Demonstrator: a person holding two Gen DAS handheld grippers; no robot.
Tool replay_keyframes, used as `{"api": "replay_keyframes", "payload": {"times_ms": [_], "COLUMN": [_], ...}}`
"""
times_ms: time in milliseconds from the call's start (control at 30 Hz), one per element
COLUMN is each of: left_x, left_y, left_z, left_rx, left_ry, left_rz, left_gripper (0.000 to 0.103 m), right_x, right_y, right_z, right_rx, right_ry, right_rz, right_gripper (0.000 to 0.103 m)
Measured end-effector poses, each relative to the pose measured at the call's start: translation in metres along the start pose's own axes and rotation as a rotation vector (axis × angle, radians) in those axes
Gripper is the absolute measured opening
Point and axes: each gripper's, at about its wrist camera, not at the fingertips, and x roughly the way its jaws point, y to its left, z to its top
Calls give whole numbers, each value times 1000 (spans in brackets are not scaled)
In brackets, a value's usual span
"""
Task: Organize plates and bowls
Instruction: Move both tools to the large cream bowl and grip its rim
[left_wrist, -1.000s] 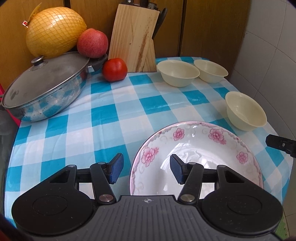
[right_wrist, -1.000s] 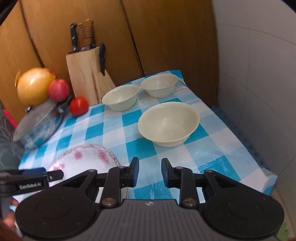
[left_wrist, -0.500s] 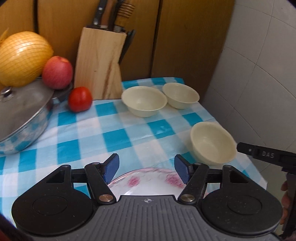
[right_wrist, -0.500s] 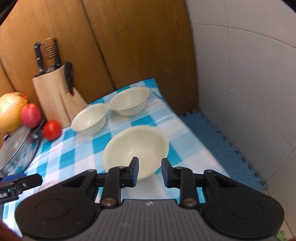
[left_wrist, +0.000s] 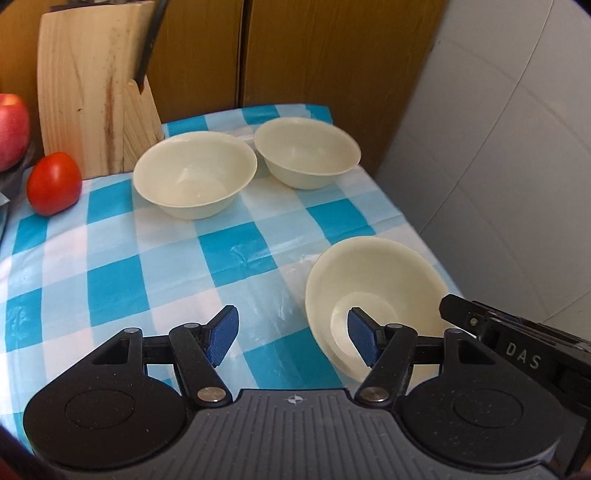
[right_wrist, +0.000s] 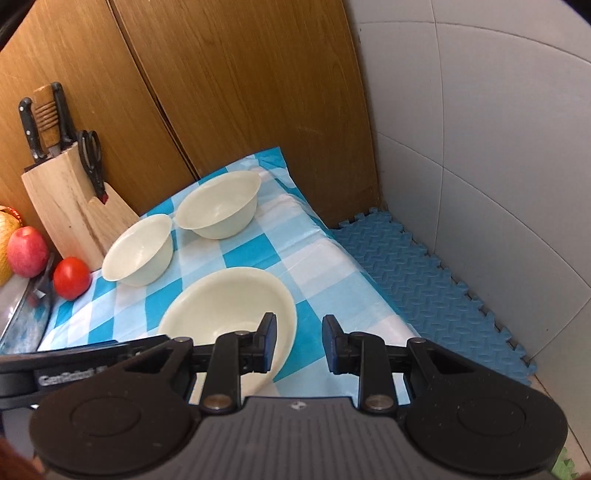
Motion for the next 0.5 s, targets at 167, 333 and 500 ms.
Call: {"api": "replay_keyframes", "payload": {"times_ms": [167,333,500], "left_x": [13,22,20], "left_y": [-11,-17,-29], "left_z": [-2,-3,-6], "left_rx": [38,62,133], "left_ry": [2,35,25], "left_rz": [65,65,61], "left_gripper": [61,44,26], "right_x": [14,23,24], "right_y": [-5,-4,-3], "right_z": [1,0,-1], "right_rx": [11,13,17], "right_ry": [40,74,87], "right_rz": [10,18,36], "right_gripper": [26,24,17]}}
